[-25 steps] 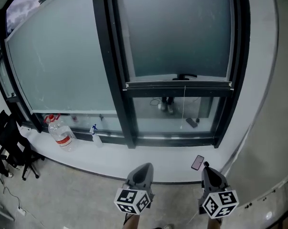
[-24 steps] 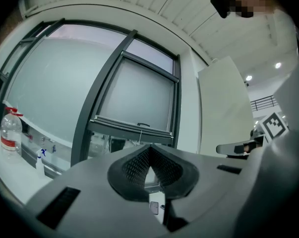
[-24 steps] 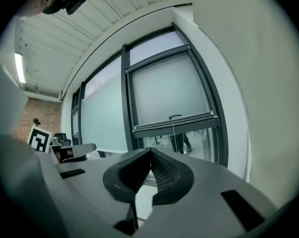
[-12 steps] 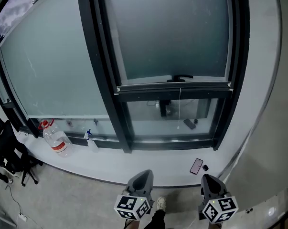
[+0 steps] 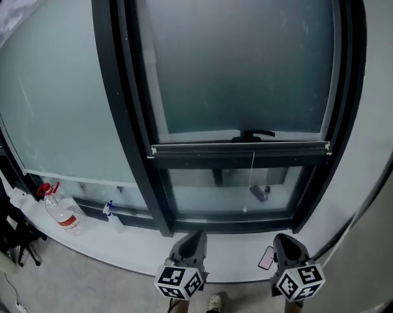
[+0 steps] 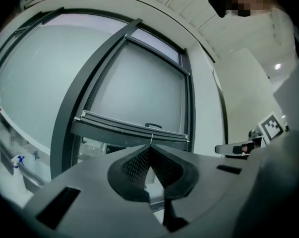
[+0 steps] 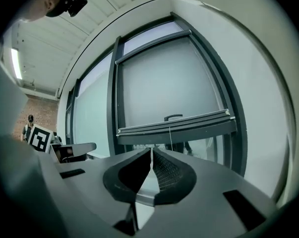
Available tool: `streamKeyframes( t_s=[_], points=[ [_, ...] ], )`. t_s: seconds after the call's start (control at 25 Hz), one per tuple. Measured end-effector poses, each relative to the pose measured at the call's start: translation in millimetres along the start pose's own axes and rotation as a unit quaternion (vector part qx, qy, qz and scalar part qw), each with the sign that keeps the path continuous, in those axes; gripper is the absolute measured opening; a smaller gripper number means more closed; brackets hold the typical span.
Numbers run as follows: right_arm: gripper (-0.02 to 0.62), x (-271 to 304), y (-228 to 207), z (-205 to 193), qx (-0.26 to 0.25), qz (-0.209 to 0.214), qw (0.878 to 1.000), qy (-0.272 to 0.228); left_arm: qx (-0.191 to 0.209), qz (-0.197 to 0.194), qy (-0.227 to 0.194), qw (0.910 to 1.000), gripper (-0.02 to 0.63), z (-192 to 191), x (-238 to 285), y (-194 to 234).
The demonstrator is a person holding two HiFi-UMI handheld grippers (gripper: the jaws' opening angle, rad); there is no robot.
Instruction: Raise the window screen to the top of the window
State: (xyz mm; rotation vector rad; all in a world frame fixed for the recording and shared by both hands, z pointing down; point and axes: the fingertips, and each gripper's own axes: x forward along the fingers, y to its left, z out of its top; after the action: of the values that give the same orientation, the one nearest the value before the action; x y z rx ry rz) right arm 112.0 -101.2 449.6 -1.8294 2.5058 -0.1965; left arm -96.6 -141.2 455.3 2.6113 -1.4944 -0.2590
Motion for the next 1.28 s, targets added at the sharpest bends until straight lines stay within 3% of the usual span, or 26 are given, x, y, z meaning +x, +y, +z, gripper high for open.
streamKeyframes(
  t_s=[0.16,0.36,0.64,0.88,1.08,1.28],
  points=[
    [0.005,67,-11,18,-0.011,0.000,1.000,-0.011,0.008,0.000,-0.011,0.9999,0.002,17,54,42],
    [0.005,127,-29,12,-0.009,-0.015,1.000,0.006,0.007,-0.007,0.011,0.9999,0.002,10,108,77],
    [0.005,174,-50,12,0.008,-0.014,1.000,0.017,0.012,-0.005,0.034,0.9993,0.002,6,151,100],
    [0.005,206,-79,31,0.029,-0.002,1.000,-0.001,0.017,0.006,0.027,0.9995,0.002,9,187,103],
    [0.005,232,-103,51,0.016,0.016,1.000,-0.006,-0.049,0.011,-0.007,0.9987,0.002,19,225,102],
    [0.005,250,-123,62,0.027,0.035,0.999,-0.018,-0.057,0.022,-0.009,0.9981,0.002,14,257,96]
  ],
)
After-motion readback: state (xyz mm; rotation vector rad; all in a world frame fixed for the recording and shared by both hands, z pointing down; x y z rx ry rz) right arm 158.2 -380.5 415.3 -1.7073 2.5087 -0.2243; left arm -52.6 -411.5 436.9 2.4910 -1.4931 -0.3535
